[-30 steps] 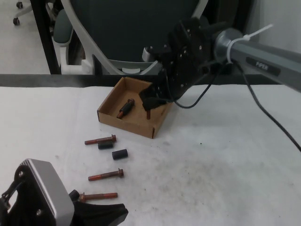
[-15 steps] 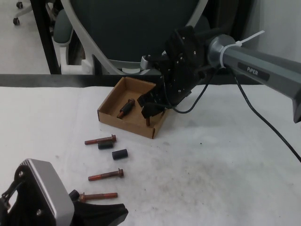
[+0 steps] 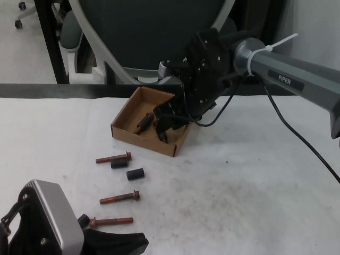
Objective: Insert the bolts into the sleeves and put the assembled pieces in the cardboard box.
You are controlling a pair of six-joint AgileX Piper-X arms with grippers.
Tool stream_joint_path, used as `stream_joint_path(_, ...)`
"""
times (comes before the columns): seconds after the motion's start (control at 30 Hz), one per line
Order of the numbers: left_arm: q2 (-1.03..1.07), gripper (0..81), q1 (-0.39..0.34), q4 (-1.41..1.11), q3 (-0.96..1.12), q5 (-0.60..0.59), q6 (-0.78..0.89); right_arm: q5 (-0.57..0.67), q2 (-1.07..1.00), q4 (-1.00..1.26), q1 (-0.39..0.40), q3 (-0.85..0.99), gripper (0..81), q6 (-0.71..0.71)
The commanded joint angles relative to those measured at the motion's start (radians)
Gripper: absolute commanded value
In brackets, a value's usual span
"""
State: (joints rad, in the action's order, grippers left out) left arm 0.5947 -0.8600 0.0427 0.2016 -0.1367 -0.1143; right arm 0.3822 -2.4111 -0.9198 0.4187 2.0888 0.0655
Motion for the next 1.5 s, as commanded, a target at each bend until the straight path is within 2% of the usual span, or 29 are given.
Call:
stream_joint_path(0.0,-0.006,0.3,0.001,-0.018,-0.001,-0.008,0.001,-0.023,0.000,-0.019,-0.006,0.005,35.4,-0.008)
stream_joint_path(0.13,-0.006,0.3,0.001,-0.018,-0.001,-0.008,0.001,-0.023,0.015,-0.024,-0.006,0.005,26.1,-0.006)
stream_joint_path(0.2,-0.006,0.3,0.001,-0.018,-0.001,-0.008,0.001,-0.018,0.027,-0.033,-0.004,0.005,17.1,0.020)
stream_joint_path(0.27,-0.006,0.3,0.001,-0.018,-0.001,-0.008,0.001,-0.018,0.046,-0.050,-0.001,0.005,1.6,0.061)
stream_joint_path(0.3,-0.006,0.3,0.001,-0.018,-0.001,-0.008,0.001,-0.018,0.058,-0.056,0.000,0.005,0.2,0.075)
stream_joint_path(0.6,-0.006,0.3,0.001,-0.017,-0.001,0.009,0.001,-0.026,0.158,-0.086,0.059,0.005,0.2,0.192)
stream_joint_path(0.9,-0.006,0.3,0.001,-0.021,-0.009,0.009,0.001,-0.090,0.183,-0.052,0.139,0.002,0.2,0.196)
stream_joint_path(1.1,-0.006,0.3,0.001,-0.043,-0.048,0.058,-0.025,-0.088,0.201,-0.046,0.148,-0.041,0.2,0.196)
stream_joint_path(1.27,-0.006,0.3,0.001,-0.079,-0.060,0.064,-0.025,-0.068,0.265,-0.004,0.125,-0.199,0.2,0.196)
stream_joint_path(1.47,-0.006,0.3,0.001,-0.085,-0.060,0.068,-0.025,-0.055,0.455,0.280,0.106,-0.545,0.2,0.116)
